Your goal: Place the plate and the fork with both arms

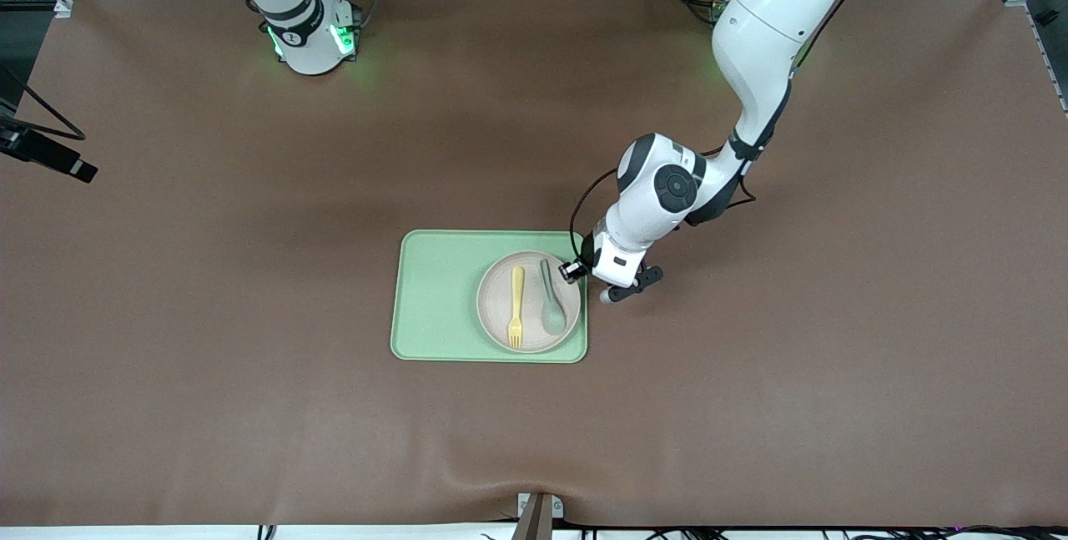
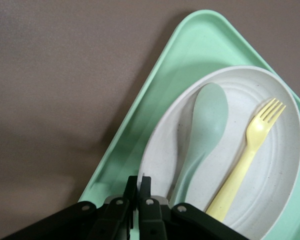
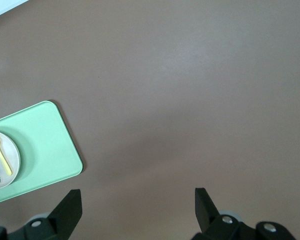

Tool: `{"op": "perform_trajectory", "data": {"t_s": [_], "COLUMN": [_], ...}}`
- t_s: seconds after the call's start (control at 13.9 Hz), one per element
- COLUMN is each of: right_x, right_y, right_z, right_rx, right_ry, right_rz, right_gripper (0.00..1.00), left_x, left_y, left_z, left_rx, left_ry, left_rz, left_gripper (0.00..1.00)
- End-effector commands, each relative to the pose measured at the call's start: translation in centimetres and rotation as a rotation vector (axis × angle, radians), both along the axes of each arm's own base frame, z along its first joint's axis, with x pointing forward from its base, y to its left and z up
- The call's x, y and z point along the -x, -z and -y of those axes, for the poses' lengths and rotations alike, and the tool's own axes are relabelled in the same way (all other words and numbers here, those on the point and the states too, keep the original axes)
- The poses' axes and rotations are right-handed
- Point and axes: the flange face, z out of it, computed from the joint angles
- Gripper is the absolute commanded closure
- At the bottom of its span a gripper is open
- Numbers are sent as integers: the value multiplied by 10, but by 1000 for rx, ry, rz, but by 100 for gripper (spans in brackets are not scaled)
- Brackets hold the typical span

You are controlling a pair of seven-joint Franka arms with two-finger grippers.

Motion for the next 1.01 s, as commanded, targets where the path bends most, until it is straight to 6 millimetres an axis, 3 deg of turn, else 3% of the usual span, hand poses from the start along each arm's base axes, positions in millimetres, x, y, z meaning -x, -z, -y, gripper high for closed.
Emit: {"op": "perform_trajectory", "data": {"t_s": [0.0, 0.29, 0.36, 0.58, 0.86, 0.93], "right_x": [4, 4, 4, 4, 4, 4], "right_y": [-1, -1, -1, -1, -1, -1], "right_z": [3, 3, 2, 3, 2, 3], "right_rx": [-19, -19, -21, -24, -26, -25], "right_ry": [-5, -5, -6, -5, -5, -5], "right_rz": [-1, -1, -1, -2, -2, 0], "right_gripper": [0, 0, 0, 0, 0, 0], "left_x": [0, 1, 0, -2, -10, -12], "left_y": [2, 2, 2, -2, -16, -24], "left_z": [1, 2, 2, 2, -3, -4], "left_rx": [-7, -7, -7, -2, 8, 11], "left_ry": [16, 17, 17, 9, -13, -16], "left_rz": [28, 28, 28, 32, 42, 47], "left_gripper": [100, 100, 96, 33, 0, 0]}}
